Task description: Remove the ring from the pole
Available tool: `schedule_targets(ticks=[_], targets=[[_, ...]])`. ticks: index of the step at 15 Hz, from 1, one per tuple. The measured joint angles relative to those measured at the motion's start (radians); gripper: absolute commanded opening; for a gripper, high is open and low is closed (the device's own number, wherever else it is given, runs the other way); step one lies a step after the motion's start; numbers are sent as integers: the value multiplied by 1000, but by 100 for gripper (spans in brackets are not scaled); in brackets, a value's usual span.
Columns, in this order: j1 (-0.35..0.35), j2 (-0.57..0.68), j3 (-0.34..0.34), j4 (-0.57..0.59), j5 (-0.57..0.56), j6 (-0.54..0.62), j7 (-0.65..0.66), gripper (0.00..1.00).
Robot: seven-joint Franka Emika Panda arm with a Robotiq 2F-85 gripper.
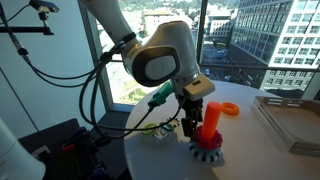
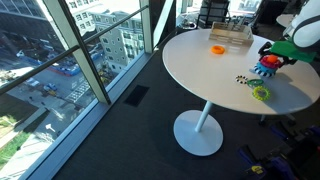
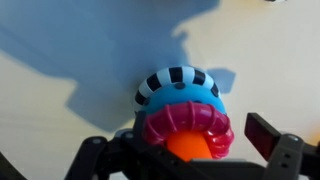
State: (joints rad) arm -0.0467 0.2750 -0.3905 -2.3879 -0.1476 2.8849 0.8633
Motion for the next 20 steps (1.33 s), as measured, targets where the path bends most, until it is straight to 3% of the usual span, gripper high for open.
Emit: schedule_targets(ticks=[12, 13, 14, 20], targets=[[33, 49, -36, 32, 1, 0, 11, 100], [34, 49, -38, 32, 1, 0, 11, 97], [34, 49, -39, 33, 1, 0, 11, 75], [35, 50, -43, 38, 2, 0, 11, 64]])
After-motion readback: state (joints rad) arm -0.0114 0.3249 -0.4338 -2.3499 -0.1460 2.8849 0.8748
